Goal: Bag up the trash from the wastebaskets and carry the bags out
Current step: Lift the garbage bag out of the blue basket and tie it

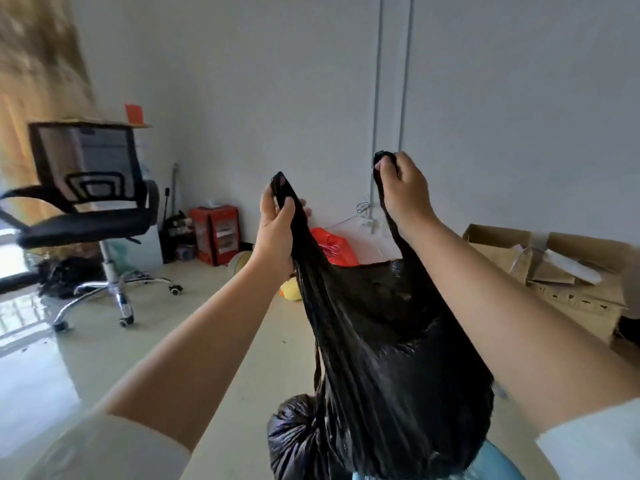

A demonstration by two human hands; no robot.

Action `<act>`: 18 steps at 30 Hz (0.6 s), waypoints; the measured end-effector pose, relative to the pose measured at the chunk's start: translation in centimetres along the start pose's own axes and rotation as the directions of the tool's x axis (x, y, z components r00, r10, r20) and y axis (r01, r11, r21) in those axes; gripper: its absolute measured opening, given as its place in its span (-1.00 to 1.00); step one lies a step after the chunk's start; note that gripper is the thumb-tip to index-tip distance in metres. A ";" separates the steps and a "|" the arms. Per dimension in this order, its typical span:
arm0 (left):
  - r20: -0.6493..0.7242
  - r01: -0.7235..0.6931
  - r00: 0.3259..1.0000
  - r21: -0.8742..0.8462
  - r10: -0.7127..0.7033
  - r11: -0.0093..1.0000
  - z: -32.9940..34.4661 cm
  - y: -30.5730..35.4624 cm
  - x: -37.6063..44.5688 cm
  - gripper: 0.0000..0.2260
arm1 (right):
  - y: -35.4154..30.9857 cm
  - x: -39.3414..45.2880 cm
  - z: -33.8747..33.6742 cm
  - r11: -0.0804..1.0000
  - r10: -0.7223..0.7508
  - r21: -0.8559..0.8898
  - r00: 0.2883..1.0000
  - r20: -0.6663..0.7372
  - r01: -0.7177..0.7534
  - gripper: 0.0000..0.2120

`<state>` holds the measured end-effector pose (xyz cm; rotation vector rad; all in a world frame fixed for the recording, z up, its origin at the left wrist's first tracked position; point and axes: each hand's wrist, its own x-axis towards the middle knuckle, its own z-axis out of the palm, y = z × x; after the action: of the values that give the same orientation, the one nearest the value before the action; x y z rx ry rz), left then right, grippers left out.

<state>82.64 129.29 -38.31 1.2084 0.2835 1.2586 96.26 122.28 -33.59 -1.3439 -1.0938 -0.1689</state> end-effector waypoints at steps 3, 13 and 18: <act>0.040 -0.033 0.999 0.215 0.025 0.976 -2.1 1.7 -0.2 -0.73 | -1.5 -0.4 3.4 0.994 0.077 0.077 0.996 -0.046 -0.073 -0.70; -0.058 0.319 0.939 0.513 -0.339 0.797 -18.6 -5.8 -4.6 -0.88 | 9.2 -12.6 15.3 0.881 0.472 0.025 0.882 0.009 -0.472 -0.69; -0.185 0.464 0.872 0.606 -0.452 0.647 -28.0 -10.7 -7.7 -0.82 | 12.4 -20.7 21.0 0.799 0.600 -0.033 0.792 0.114 -0.600 -0.68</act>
<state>65.23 139.56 -61.71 1.5638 1.0395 0.7199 82.45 133.64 -60.10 -1.6506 -0.7082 0.3935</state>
